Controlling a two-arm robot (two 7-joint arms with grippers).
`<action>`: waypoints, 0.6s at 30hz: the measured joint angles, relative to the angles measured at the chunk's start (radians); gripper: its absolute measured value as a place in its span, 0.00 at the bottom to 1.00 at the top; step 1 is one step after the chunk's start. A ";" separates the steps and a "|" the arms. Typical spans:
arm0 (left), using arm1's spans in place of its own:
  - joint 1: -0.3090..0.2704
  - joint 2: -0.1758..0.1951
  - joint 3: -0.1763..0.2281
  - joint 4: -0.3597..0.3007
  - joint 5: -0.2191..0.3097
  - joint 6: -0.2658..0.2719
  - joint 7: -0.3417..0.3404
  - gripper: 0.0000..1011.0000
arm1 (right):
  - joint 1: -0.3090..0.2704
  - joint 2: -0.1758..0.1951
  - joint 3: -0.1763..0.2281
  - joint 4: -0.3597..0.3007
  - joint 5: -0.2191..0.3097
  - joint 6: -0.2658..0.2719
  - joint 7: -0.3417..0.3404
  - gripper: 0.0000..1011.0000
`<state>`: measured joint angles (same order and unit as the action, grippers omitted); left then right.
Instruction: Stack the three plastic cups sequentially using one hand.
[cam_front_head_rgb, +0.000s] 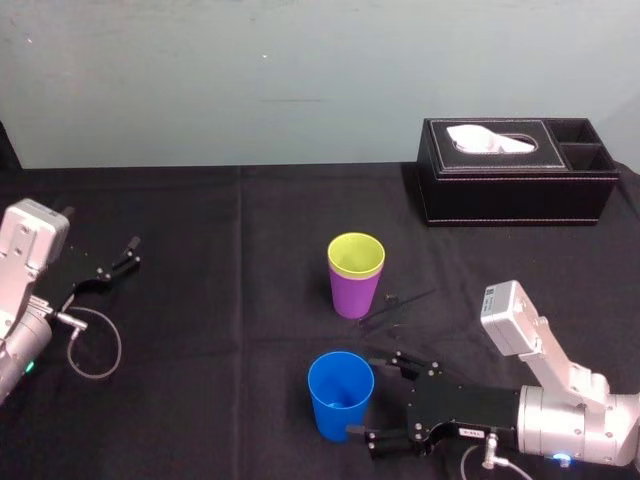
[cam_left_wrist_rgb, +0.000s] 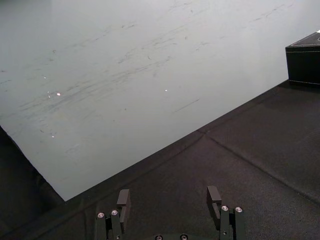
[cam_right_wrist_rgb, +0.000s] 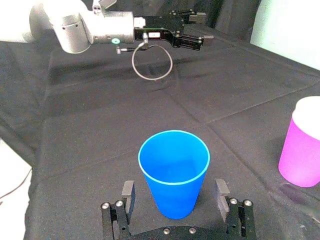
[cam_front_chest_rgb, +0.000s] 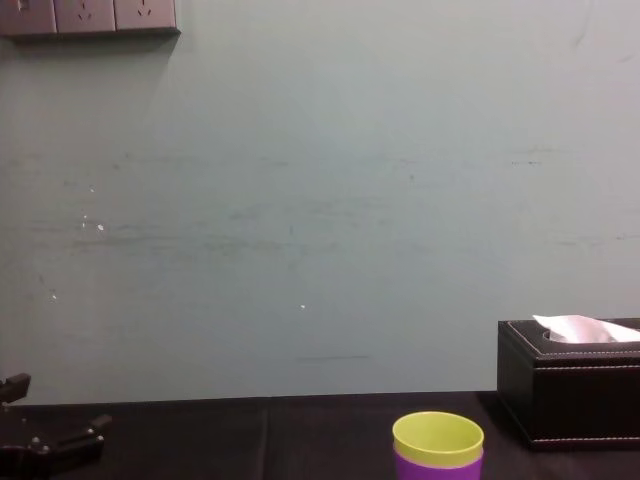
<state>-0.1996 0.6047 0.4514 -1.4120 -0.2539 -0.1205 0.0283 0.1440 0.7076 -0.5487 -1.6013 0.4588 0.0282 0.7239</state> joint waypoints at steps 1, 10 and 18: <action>0.000 0.000 0.000 0.000 0.000 0.000 0.000 0.99 | 0.001 -0.001 -0.001 0.001 0.000 0.001 0.000 0.99; 0.000 0.000 0.000 0.000 0.000 0.000 0.000 0.99 | 0.013 -0.012 -0.016 0.003 -0.002 0.002 -0.001 0.99; 0.000 0.000 0.000 0.000 0.000 0.000 0.000 0.99 | 0.029 -0.025 -0.030 0.011 -0.011 0.005 -0.005 0.99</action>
<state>-0.1995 0.6047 0.4514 -1.4120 -0.2539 -0.1205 0.0283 0.1728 0.6826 -0.5788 -1.5900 0.4481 0.0336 0.7189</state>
